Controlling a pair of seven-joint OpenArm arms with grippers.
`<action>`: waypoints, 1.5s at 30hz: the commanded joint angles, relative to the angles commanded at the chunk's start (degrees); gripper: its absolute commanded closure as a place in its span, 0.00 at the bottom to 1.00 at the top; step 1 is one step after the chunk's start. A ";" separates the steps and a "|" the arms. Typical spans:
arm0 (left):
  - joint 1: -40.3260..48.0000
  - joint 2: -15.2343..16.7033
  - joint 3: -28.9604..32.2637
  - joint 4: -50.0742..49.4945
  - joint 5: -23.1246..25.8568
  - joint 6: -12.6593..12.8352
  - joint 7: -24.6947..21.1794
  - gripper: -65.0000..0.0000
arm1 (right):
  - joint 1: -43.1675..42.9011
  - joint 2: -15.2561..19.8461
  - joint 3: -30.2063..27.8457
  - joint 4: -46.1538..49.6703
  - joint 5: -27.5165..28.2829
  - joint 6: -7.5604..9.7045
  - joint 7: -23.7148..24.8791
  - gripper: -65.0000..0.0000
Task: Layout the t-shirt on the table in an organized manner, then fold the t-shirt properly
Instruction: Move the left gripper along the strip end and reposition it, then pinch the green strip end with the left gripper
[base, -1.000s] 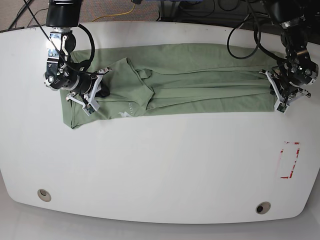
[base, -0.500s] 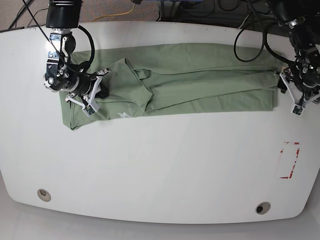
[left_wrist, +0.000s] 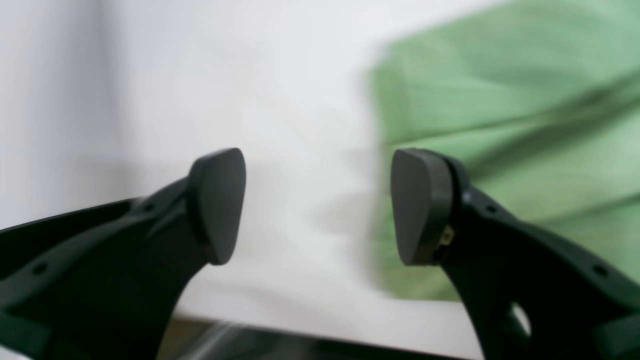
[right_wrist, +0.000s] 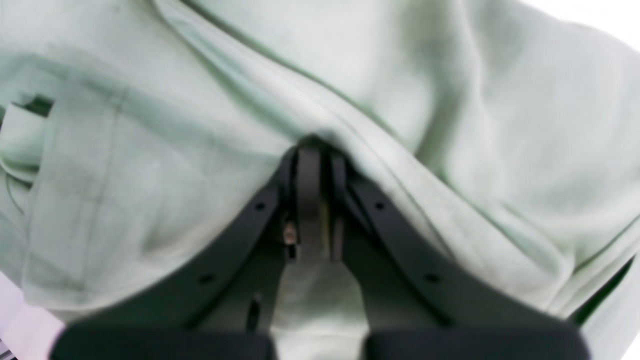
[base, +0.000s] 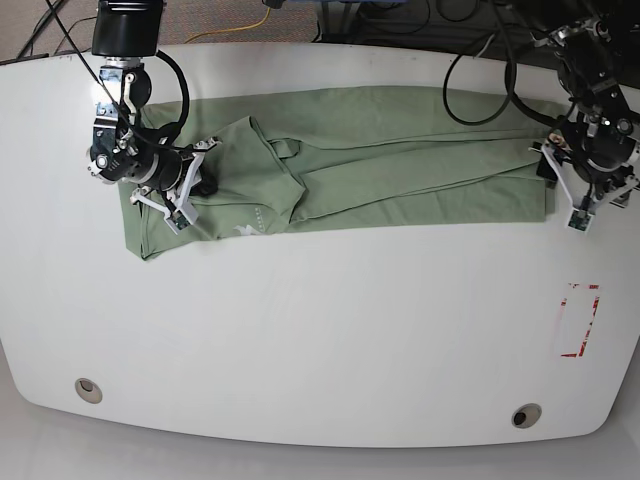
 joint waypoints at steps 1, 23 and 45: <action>0.09 0.26 0.44 0.00 0.00 0.00 0.00 0.37 | 0.00 0.00 0.00 0.00 0.00 0.00 0.00 0.96; 0.79 -0.26 3.08 -18.11 0.53 0.00 -12.40 0.72 | 0.00 0.00 0.00 0.00 0.00 0.00 0.00 0.96; -5.27 -1.67 4.84 -23.65 0.44 0.00 -12.75 0.71 | 1.32 0.18 0.00 -0.26 -0.35 0.00 0.00 0.96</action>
